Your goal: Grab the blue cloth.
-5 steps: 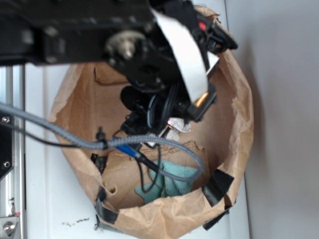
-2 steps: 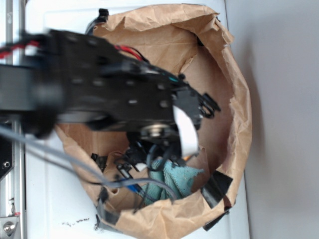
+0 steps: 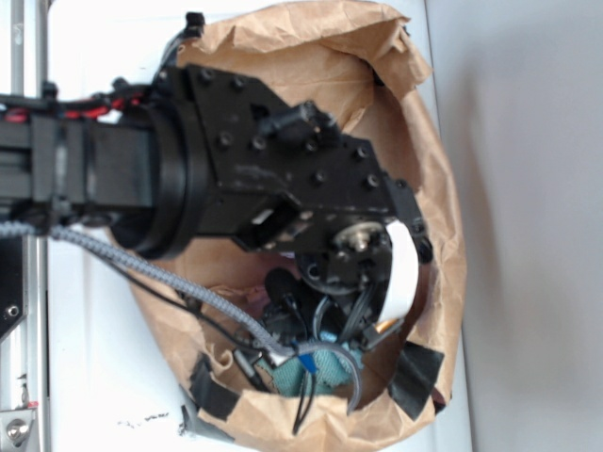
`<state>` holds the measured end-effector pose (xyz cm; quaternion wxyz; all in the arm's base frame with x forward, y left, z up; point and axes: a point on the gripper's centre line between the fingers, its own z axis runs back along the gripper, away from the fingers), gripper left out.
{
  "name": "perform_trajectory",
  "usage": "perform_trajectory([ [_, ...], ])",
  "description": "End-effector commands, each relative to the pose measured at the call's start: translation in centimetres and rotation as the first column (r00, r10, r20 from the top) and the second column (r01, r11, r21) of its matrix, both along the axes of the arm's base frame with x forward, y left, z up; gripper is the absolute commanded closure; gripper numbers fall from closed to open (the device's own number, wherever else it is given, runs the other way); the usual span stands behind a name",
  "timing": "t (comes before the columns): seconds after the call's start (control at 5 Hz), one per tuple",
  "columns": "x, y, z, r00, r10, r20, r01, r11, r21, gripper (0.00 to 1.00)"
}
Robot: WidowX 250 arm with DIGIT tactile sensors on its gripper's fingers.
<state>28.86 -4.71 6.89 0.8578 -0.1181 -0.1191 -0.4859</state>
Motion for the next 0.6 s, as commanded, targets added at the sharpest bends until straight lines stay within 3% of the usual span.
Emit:
perform_trajectory([
  [0.0, -0.5, -1.0, 0.7, 0.982, -0.134, 0.135, 0.132, 0.991, 0.027, 0.0],
  [0.2, -0.5, -0.6, -0.9, 0.981, -0.179, 0.071, 0.18, 0.984, -0.014, 0.05],
  [0.4, -0.8, -1.0, -0.9, 0.98, -0.195, 0.035, 0.197, 0.979, -0.056, 1.0],
])
